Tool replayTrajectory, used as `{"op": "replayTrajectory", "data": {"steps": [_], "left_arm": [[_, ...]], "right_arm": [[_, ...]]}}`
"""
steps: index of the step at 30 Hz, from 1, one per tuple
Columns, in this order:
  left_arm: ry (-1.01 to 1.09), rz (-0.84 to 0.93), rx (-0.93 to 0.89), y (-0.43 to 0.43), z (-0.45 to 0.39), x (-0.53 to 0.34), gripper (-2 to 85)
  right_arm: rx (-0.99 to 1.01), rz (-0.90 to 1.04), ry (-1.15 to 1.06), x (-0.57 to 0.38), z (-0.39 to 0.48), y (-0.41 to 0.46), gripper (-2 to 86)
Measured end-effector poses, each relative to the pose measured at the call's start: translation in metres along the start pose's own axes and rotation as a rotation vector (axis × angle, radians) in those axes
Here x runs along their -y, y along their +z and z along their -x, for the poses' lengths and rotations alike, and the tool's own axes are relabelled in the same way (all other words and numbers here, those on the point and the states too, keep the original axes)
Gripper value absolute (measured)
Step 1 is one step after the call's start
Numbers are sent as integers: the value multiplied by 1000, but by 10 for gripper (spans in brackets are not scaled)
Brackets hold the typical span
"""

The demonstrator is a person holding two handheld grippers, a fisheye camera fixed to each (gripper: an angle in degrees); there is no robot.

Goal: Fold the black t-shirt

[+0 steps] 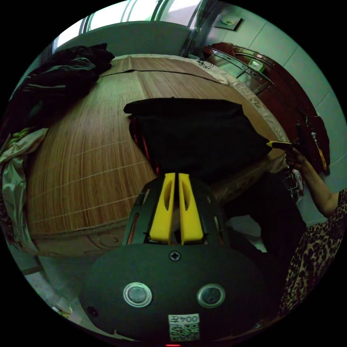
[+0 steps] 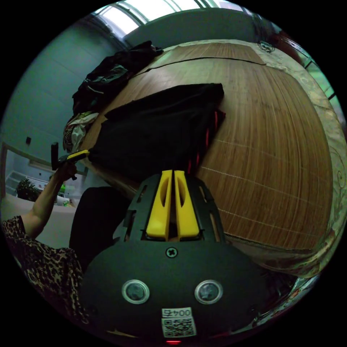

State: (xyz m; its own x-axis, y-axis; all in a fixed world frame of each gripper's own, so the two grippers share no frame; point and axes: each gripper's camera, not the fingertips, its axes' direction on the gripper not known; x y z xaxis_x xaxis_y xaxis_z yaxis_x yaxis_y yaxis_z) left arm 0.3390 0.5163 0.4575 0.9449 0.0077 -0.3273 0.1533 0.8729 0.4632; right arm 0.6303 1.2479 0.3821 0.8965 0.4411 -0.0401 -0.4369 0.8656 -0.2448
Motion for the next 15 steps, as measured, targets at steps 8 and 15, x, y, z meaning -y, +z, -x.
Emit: {"op": "replayTrajectory", "data": {"steps": [8, 15], "left_arm": [[105, -123, 18, -49, -27, -22, 14], [84, -40, 64, -5, -30, -62, 16]], "right_arm": [[-102, -176, -175, -14, 60, -42, -6], [-128, -60, -96, -23, 82, 10, -4]]}}
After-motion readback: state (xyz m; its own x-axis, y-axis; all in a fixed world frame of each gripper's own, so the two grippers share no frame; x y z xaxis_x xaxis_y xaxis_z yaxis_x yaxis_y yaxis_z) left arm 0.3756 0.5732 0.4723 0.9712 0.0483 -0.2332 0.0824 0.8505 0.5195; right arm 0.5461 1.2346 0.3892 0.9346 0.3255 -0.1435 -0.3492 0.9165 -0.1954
